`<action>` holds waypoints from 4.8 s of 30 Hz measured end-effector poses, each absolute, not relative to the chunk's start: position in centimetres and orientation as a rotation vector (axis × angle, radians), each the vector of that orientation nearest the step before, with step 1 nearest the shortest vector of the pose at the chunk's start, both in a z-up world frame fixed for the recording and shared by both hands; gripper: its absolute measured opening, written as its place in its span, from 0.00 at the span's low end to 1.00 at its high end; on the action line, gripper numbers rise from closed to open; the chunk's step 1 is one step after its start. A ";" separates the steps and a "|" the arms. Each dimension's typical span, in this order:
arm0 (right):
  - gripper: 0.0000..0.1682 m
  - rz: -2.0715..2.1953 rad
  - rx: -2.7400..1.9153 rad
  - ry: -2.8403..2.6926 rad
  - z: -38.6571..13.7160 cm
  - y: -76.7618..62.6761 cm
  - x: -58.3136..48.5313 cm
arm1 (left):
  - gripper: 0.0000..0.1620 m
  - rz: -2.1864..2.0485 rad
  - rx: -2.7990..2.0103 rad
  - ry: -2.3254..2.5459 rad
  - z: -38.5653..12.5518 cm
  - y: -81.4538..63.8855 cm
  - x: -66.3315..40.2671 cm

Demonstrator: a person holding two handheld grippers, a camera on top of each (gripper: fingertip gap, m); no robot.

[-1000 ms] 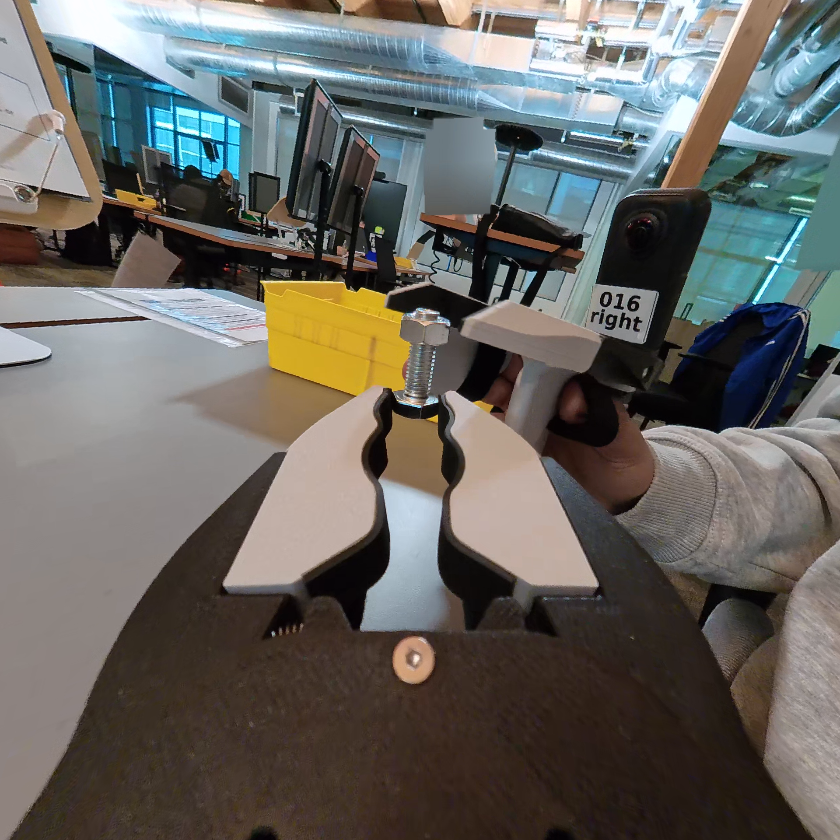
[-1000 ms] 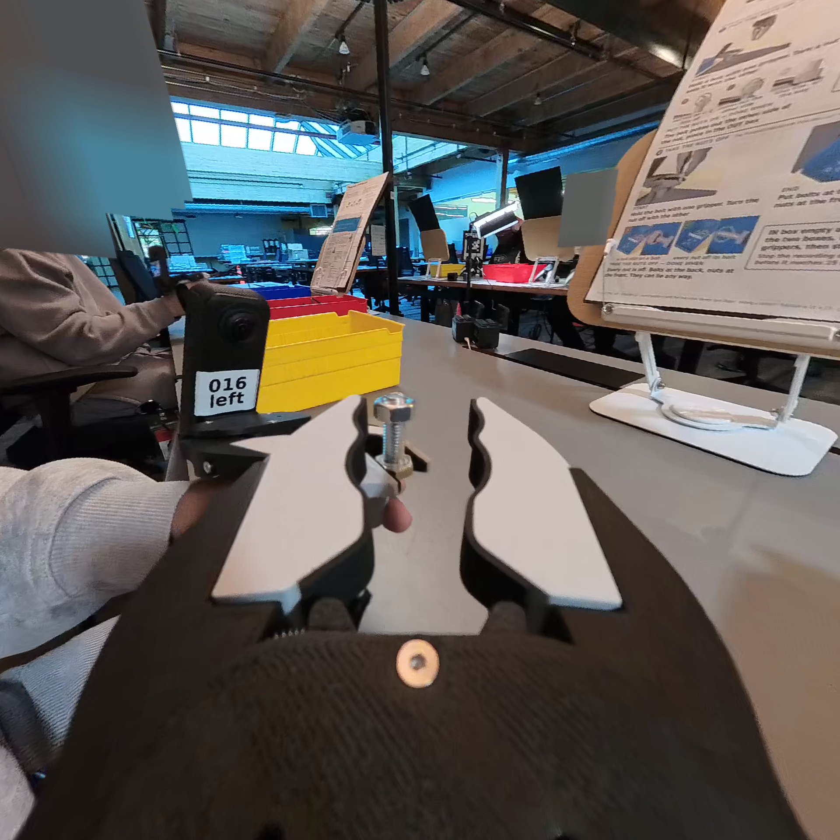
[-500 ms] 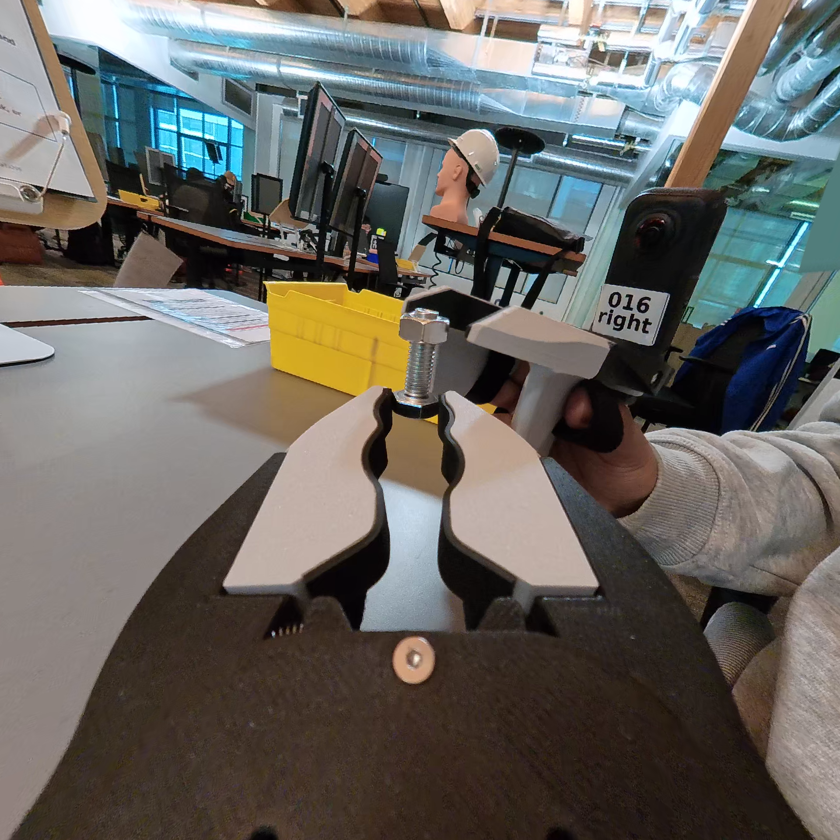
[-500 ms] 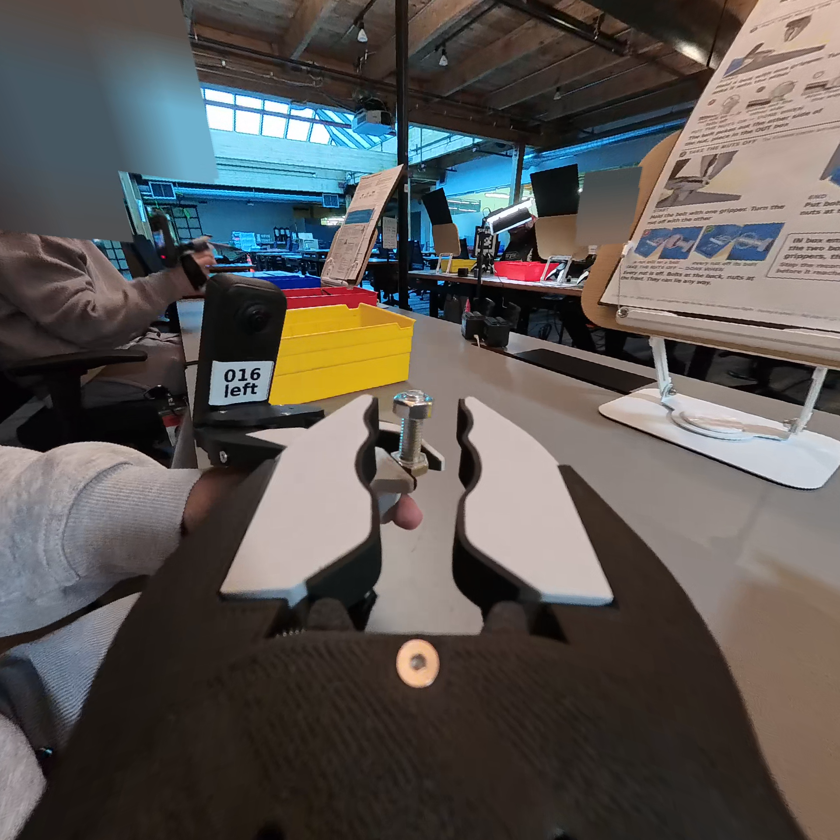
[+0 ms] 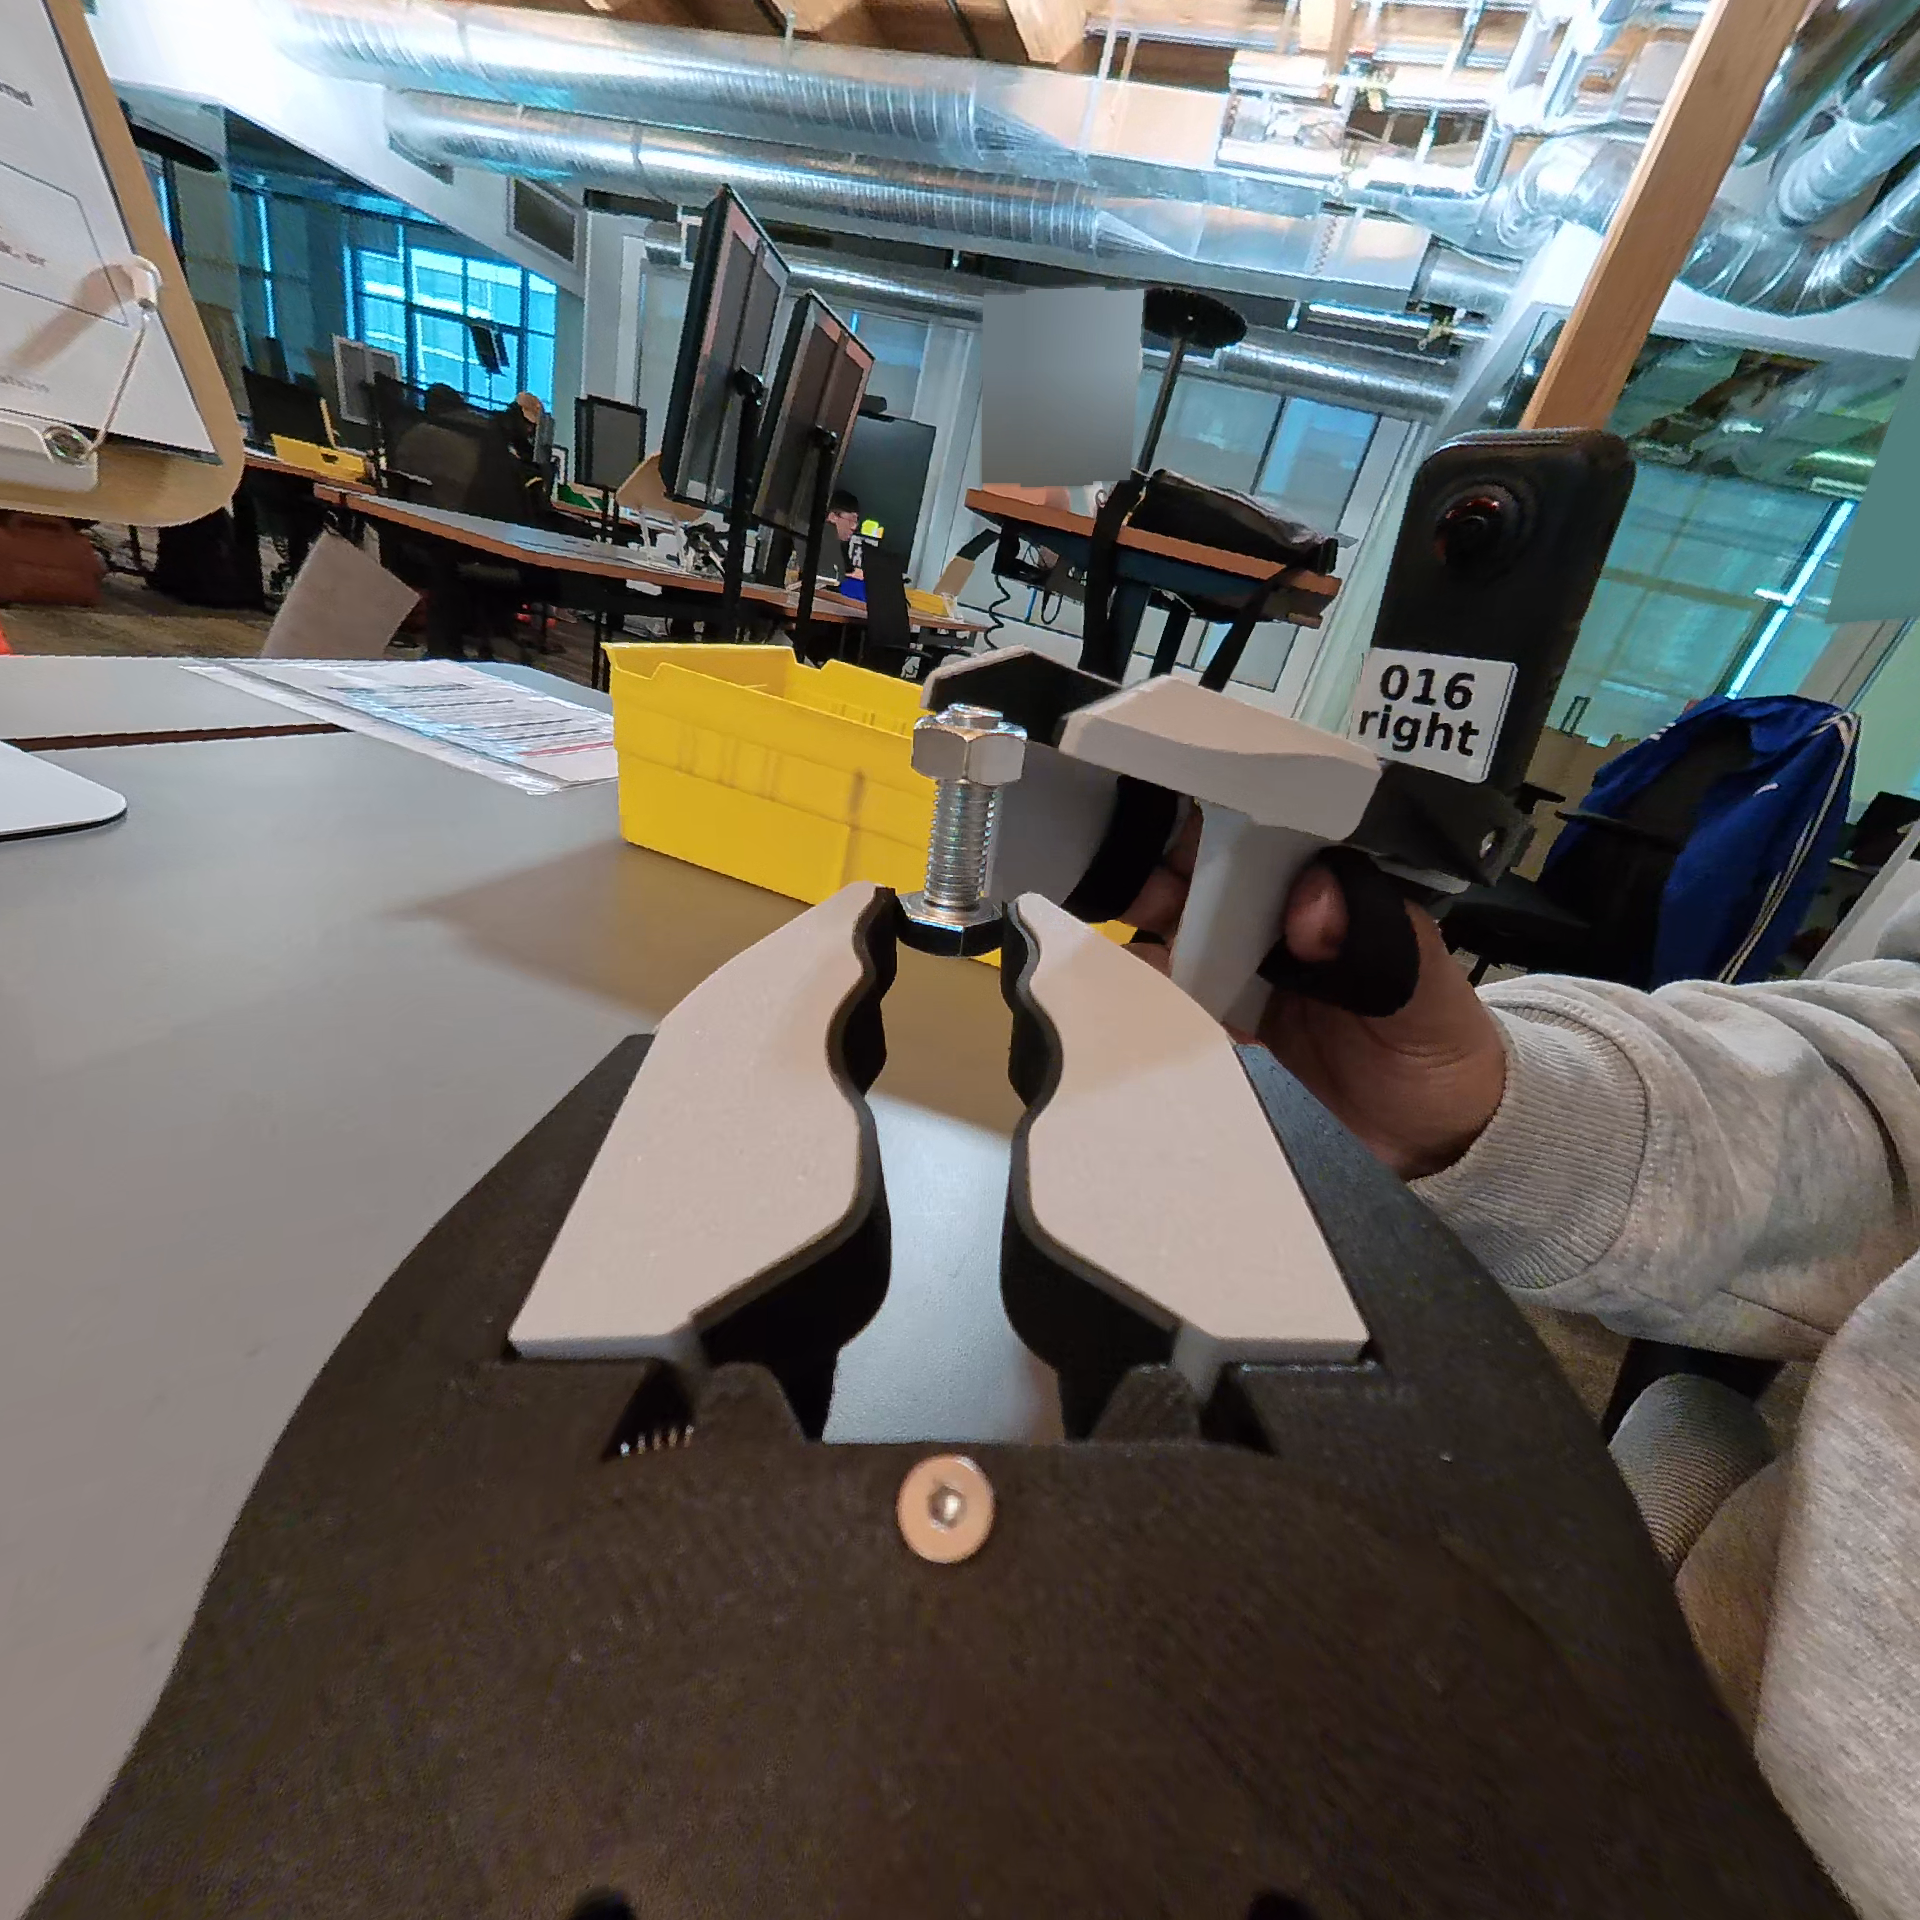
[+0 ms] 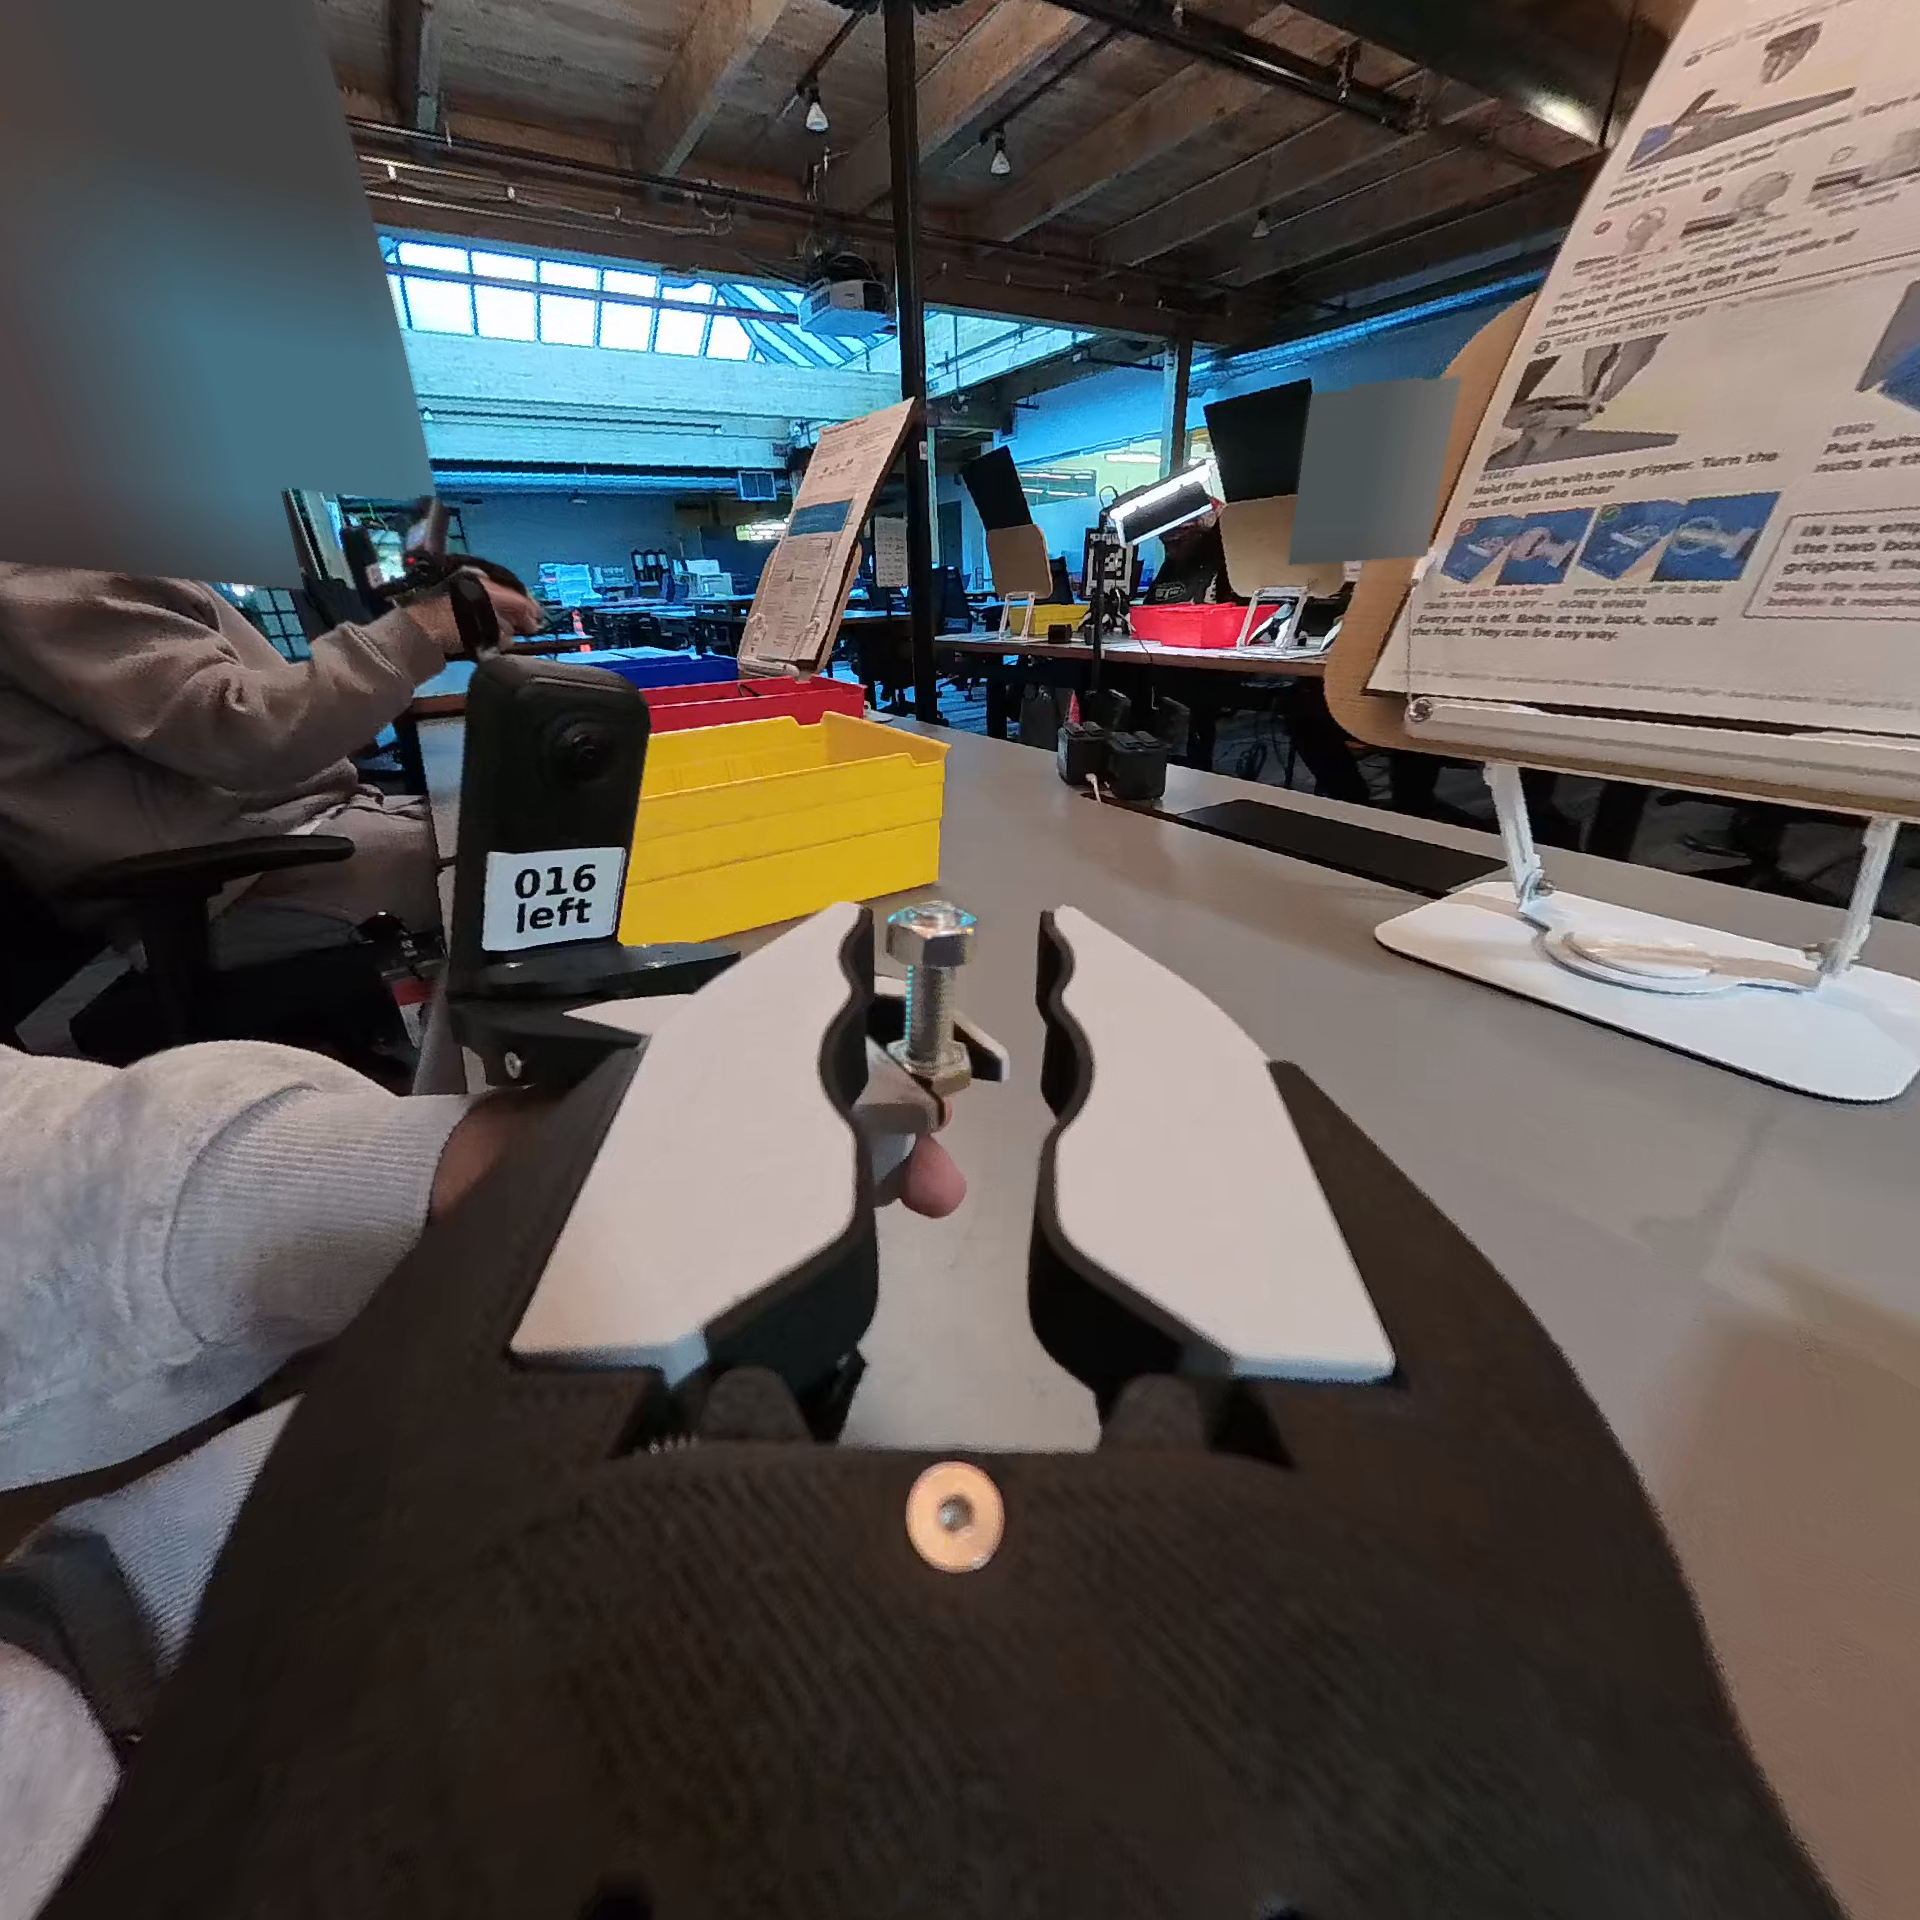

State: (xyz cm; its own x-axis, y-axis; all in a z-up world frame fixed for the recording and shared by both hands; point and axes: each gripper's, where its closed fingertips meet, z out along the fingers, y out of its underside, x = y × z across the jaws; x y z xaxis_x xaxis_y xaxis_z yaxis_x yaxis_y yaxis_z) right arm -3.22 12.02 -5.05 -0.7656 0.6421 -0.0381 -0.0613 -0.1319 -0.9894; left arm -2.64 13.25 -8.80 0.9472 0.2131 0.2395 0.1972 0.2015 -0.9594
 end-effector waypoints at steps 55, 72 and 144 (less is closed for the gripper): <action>0.15 1.969 -0.710 -1.665 -5.3 12.5 -3.7 | 0.13 0.011 -1.367 -0.356 -8.7 13.1 -2.7; 0.15 1.983 -0.730 -1.649 -5.3 12.8 -3.9 | 0.13 0.012 -1.366 -0.357 -8.7 13.1 -2.7; 0.12 1.910 -0.598 -1.693 -5.0 11.4 -2.4 | 0.13 0.034 -1.373 -0.360 -8.7 13.2 -2.8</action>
State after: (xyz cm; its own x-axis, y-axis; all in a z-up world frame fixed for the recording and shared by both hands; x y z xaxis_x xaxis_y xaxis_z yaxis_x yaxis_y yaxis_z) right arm -2.43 11.36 -5.04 -0.7703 0.6376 0.0109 -0.0873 -0.0886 -0.9922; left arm -2.77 13.16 -8.73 0.9450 0.2316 0.2309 0.1846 0.2051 -0.9612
